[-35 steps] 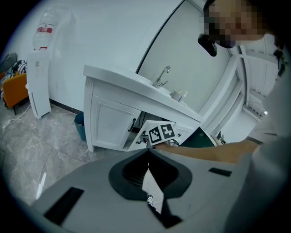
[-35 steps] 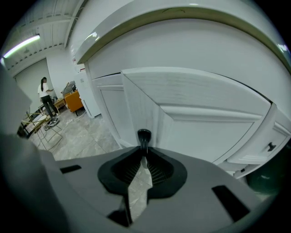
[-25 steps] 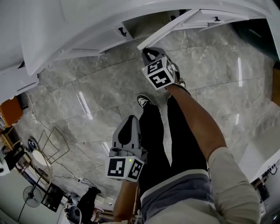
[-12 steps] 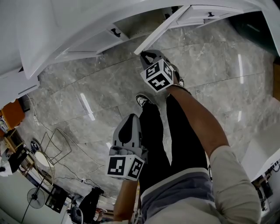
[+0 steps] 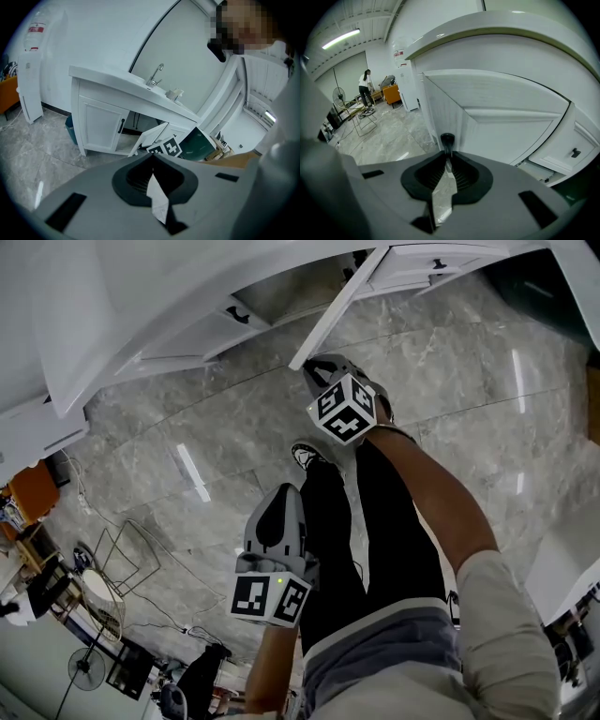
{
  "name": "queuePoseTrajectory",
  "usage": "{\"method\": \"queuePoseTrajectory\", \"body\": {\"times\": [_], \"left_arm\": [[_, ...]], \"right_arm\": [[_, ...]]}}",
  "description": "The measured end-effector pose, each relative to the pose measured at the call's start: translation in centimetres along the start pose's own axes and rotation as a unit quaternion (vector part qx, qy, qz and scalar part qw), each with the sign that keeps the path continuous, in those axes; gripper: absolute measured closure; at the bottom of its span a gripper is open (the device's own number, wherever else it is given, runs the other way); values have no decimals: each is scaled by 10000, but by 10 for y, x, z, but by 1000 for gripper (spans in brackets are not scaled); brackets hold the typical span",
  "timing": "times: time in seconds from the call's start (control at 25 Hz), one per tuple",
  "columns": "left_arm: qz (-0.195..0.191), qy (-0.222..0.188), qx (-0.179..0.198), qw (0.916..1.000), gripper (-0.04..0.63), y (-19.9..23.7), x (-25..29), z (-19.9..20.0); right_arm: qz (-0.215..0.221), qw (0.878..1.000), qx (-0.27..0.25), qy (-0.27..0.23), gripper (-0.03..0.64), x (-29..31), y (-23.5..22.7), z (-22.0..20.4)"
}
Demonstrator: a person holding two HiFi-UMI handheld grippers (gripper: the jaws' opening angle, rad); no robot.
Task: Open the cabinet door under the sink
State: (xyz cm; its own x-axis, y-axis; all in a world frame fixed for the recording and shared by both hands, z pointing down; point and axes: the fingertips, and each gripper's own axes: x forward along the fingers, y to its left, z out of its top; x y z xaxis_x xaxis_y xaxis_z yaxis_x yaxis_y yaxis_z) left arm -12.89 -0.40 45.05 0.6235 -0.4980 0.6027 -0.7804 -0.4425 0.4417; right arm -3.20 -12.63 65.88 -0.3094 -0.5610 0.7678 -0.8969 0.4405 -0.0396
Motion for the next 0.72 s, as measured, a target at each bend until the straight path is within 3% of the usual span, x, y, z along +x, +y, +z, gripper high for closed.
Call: {"method": "queuePoseTrajectory", "body": {"times": [0.72], "left_arm": [[-140,361,200,9990,595,-22,19,-14]], "right_arm": [[143,9996,-220,98,563,-29,-5,-38]]}}
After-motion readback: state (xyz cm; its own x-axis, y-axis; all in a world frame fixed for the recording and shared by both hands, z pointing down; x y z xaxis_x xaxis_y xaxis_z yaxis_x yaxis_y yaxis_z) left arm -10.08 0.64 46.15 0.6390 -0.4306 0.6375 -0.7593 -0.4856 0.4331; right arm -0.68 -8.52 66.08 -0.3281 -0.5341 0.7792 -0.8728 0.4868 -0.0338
